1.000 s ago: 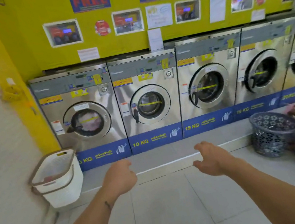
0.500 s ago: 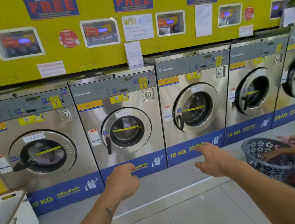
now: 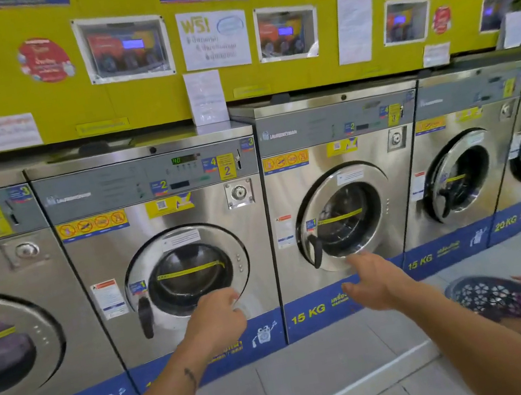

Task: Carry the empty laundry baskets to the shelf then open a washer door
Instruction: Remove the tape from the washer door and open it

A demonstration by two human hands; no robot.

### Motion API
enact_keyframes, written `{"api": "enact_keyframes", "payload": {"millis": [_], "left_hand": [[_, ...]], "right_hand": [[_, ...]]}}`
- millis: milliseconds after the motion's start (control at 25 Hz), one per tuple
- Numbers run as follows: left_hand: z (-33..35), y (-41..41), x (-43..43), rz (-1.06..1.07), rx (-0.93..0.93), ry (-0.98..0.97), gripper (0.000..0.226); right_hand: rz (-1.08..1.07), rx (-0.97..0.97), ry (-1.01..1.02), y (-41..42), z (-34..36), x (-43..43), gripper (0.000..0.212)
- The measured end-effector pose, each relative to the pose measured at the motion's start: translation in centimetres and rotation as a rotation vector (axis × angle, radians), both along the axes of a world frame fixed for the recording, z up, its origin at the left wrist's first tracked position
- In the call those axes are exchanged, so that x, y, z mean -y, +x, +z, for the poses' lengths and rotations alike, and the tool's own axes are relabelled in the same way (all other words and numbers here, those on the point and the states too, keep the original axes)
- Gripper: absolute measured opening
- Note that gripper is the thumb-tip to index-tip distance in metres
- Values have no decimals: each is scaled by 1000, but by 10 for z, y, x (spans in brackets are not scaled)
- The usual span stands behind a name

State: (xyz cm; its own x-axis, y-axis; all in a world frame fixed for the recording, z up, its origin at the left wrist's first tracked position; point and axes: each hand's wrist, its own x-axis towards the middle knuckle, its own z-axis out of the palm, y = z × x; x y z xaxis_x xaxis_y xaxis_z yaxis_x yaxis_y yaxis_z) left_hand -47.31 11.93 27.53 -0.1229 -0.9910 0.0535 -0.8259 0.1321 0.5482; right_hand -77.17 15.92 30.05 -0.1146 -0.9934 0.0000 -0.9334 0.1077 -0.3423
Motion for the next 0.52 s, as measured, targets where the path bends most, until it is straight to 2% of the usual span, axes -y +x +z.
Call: {"api": "enact_keyframes", "payload": {"millis": [80,280,520], "left_hand": [[1,2,44,18,35,-3,10],[-4,11,148,149,-5,-24,34],[-19,28,240,332,-25,-2,48]], "right_hand": [[23,16,17,2,-1,50,58],[148,21,23,12,-10,185,56],[360,51,65,50,-23,330,65]]}}
